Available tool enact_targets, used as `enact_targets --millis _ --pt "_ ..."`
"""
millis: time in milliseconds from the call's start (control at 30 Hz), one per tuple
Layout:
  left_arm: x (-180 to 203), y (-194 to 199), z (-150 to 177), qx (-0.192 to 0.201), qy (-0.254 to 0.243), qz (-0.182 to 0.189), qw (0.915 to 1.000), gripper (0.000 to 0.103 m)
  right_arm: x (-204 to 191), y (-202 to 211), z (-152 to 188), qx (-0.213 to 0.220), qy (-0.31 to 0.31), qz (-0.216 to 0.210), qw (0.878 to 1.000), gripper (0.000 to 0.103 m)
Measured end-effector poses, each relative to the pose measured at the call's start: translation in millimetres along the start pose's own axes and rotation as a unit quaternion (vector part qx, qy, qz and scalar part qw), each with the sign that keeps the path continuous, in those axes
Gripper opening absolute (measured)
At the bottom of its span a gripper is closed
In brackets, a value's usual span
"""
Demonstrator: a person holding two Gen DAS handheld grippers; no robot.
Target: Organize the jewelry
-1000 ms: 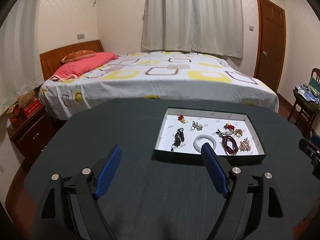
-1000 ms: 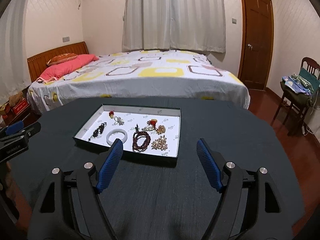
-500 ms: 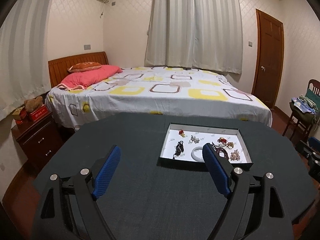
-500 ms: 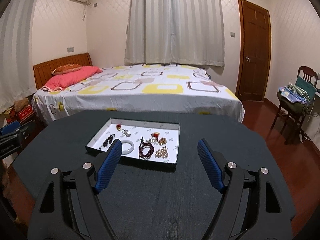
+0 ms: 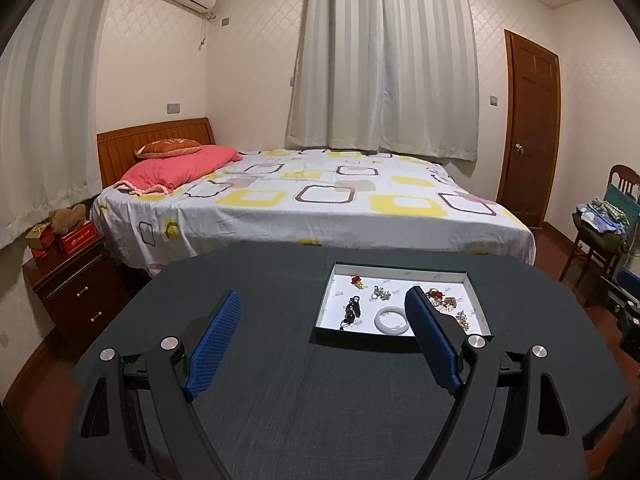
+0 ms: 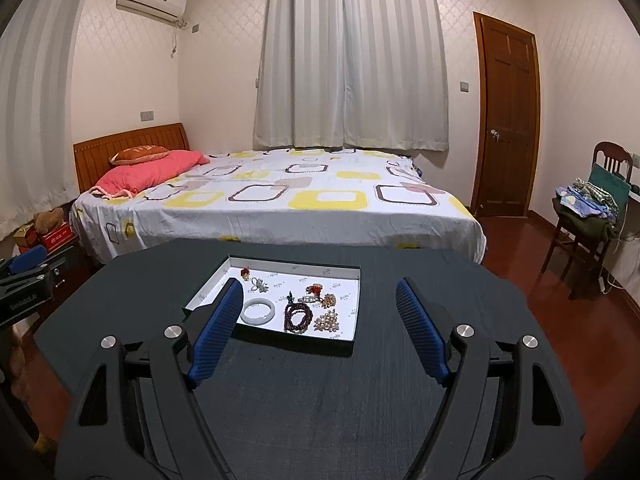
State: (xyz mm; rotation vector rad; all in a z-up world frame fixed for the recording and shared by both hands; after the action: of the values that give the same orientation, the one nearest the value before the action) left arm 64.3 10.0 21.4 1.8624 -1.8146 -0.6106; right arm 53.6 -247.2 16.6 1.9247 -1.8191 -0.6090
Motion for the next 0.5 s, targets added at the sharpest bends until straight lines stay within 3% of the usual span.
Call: enact_targets --millis 500 --pt "1.2 0.8 1.3 -0.002 -0.001 0.003 1.0 0.081 -0.1 1.6 -0.3 0.003 -0.002 -0.001 1.0 0.077"
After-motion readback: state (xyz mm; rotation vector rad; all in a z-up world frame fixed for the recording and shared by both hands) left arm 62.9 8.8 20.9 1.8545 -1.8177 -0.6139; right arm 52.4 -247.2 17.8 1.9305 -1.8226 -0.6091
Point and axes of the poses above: each gripper's, at about its wrist camera, not at the fingertips, and y roughly against the way its jaws point, x to its right, z to its underside, the point moved 5 cm from there along -y, roughly the way its jaws point, and after that the axes turned 13 degrees about -x, right-handed, at the moved point
